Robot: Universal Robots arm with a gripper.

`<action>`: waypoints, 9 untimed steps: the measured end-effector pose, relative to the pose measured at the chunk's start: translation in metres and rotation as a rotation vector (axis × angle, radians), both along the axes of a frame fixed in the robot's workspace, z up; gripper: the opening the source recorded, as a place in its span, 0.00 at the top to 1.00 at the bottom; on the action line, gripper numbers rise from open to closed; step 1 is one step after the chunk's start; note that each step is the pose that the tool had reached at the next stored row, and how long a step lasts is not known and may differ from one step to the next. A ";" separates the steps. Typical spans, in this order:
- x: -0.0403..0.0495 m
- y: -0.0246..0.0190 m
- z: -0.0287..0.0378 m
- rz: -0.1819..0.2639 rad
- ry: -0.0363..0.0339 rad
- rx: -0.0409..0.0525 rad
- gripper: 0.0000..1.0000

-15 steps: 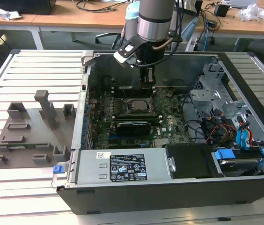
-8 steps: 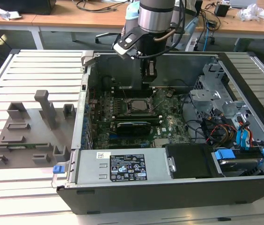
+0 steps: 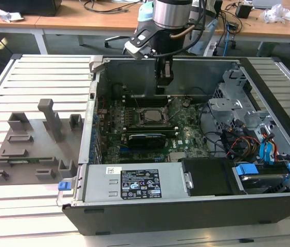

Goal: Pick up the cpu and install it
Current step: 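Place the cpu into insertion slot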

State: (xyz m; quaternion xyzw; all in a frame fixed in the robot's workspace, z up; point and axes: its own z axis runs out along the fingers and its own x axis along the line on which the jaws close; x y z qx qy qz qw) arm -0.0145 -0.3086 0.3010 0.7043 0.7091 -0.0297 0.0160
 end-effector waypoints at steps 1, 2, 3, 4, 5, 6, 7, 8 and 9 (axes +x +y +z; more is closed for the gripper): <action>0.0000 0.0000 0.0018 0.000 0.0000 -0.0006 0.89; 0.0000 0.0000 0.0036 0.000 -0.0001 -0.0013 0.89; 0.0000 0.0000 0.0060 0.000 0.0000 -0.0023 0.89; 0.0000 0.0000 0.0086 0.000 -0.0001 -0.0032 0.89; 0.0000 0.0000 0.0105 0.000 0.0000 -0.0041 0.89; 0.0000 0.0000 0.0118 0.000 0.0000 -0.0045 0.89; 0.0000 0.0000 0.0148 0.000 0.0000 -0.0054 0.89; 0.0000 0.0000 0.0163 0.000 0.0000 -0.0060 0.89; 0.0000 0.0000 0.0175 0.000 0.0000 -0.0063 0.89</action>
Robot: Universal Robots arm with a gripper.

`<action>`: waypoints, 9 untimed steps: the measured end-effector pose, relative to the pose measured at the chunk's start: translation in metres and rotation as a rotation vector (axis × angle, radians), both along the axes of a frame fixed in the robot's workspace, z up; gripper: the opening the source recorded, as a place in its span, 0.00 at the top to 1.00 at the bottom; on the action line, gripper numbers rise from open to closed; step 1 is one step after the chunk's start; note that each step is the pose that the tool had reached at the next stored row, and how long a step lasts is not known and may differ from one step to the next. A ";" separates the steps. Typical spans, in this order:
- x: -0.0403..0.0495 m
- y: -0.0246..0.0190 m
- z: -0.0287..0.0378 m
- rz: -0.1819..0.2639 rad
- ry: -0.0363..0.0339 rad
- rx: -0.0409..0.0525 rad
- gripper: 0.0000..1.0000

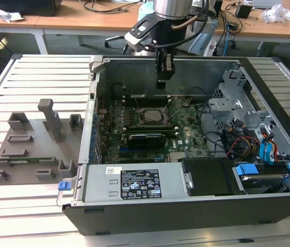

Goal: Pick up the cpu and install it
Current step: 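Place the cpu into insertion slot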

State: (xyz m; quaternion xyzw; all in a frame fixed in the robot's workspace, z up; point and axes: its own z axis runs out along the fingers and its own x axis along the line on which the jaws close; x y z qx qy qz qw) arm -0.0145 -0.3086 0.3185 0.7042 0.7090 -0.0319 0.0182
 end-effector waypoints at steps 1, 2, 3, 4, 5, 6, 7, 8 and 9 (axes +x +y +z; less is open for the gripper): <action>0.0000 0.0000 0.0005 0.000 -0.0001 0.0002 0.89; 0.0000 0.0000 0.0005 0.000 -0.0002 0.0003 0.89; 0.0000 0.0000 0.0006 0.000 0.0000 0.0004 0.89; 0.0000 0.0000 0.0006 0.000 0.0000 0.0006 0.89; 0.0000 0.0000 0.0006 0.000 0.0000 0.0006 0.89; 0.0000 0.0000 0.0006 0.000 0.0000 0.0006 0.89; 0.0000 0.0000 0.0006 0.000 -0.0001 0.0006 0.89; 0.0000 0.0000 0.0006 0.000 -0.0001 0.0007 0.89; 0.0000 0.0000 0.0006 0.000 -0.0001 0.0008 0.89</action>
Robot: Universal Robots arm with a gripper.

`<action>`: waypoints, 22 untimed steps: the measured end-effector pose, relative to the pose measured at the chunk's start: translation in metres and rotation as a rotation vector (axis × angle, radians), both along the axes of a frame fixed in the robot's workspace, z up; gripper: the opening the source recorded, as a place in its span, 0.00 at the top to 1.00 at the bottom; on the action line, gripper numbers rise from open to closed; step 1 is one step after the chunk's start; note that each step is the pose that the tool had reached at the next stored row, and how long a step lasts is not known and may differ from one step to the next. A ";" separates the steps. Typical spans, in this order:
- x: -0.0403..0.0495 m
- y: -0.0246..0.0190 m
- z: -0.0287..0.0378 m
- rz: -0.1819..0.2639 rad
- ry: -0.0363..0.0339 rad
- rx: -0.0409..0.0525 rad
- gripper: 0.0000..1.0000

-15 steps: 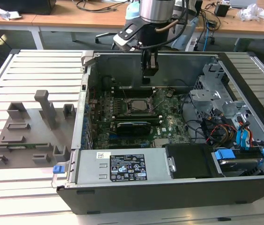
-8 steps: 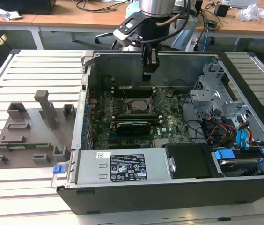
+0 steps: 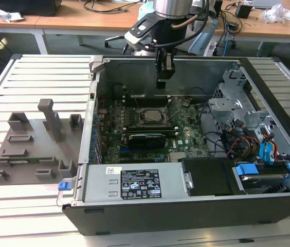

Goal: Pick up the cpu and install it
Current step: 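Place the cpu into insertion slot, then close the cpu cover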

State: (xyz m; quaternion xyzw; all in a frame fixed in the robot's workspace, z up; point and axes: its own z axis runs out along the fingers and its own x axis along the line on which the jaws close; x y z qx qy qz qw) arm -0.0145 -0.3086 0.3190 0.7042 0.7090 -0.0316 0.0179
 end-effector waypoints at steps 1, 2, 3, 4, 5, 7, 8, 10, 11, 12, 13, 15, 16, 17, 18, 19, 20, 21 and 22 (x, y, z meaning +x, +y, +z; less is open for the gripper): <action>0.0000 0.0000 0.0000 0.000 0.0000 0.0000 0.89; 0.0000 0.0000 0.0000 0.000 0.0000 0.0001 0.89; 0.0000 0.0000 0.0000 0.000 0.0000 0.0001 0.89; 0.0000 0.0000 0.0000 0.000 0.0000 0.0002 0.89; 0.0000 0.0000 0.0000 0.000 0.0000 0.0002 0.89; 0.0017 0.0000 0.0000 0.000 0.0000 0.0003 0.89; 0.0035 -0.0001 0.0000 0.000 0.0002 0.0003 0.89; 0.0063 0.0000 0.0000 0.000 0.0004 0.0003 0.89; 0.0090 0.0000 -0.0001 0.000 0.0007 0.0003 0.89; 0.0108 0.0000 -0.0001 0.000 0.0008 0.0003 0.89; 0.0122 0.0000 -0.0002 0.000 0.0009 0.0003 0.89; 0.0156 0.0000 -0.0002 0.000 0.0012 0.0002 0.89; 0.0187 0.0000 -0.0002 0.000 0.0014 0.0002 0.89; 0.0207 0.0000 -0.0002 0.000 0.0016 0.0003 0.89; 0.0223 0.0000 -0.0002 0.000 0.0018 0.0003 0.89; 0.0250 0.0000 -0.0003 0.000 0.0021 0.0004 0.89; 0.0265 0.0000 -0.0002 0.000 0.0023 0.0004 0.89; 0.0283 0.0000 -0.0002 0.000 0.0025 0.0004 0.89; 0.0312 0.0000 -0.0002 0.000 0.0029 0.0004 0.89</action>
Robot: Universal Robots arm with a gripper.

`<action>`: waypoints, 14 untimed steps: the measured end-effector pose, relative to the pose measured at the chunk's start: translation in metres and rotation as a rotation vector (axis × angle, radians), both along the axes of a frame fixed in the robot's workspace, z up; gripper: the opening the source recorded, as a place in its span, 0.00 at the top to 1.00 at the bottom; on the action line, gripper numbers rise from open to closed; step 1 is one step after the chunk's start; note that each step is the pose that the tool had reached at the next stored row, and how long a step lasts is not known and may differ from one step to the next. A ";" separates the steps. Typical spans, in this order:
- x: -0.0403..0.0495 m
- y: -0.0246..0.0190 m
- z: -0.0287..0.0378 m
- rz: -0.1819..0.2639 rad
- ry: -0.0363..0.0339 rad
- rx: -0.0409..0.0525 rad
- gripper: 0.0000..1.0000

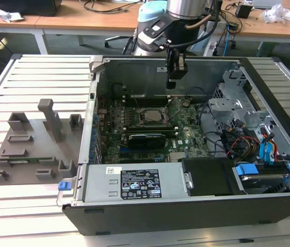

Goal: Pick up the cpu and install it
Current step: 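Close the cpu cover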

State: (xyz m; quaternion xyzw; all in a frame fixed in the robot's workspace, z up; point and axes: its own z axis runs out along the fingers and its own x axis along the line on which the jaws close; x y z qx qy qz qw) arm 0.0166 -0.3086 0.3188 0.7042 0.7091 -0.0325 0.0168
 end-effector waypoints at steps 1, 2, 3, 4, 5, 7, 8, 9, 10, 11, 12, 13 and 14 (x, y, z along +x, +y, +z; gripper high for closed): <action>0.0047 0.0000 0.0000 0.000 0.0005 0.0000 0.89; 0.0084 0.0000 0.0000 0.000 0.0010 0.0000 0.89; 0.0106 0.0000 0.0000 0.000 0.0013 -0.0001 0.89; 0.0127 0.0000 0.0000 0.000 0.0016 0.0000 0.89; 0.0164 0.0001 -0.0001 0.000 0.0022 -0.0001 0.89; 0.0256 0.0003 -0.0001 0.000 0.0039 -0.0001 0.89; 0.0280 0.0004 -0.0002 0.000 0.0044 0.0000 0.89; 0.0297 0.0004 -0.0002 0.000 0.0047 -0.0001 0.89; 0.0334 0.0005 -0.0002 0.000 0.0052 -0.0002 0.89; 0.0365 0.0006 -0.0003 0.000 0.0057 0.0000 0.89; 0.0385 0.0006 -0.0003 0.000 0.0060 -0.0001 0.89; 0.0401 0.0006 -0.0004 0.000 0.0062 -0.0001 0.89; 0.0424 0.0007 -0.0004 0.000 0.0065 -0.0001 0.89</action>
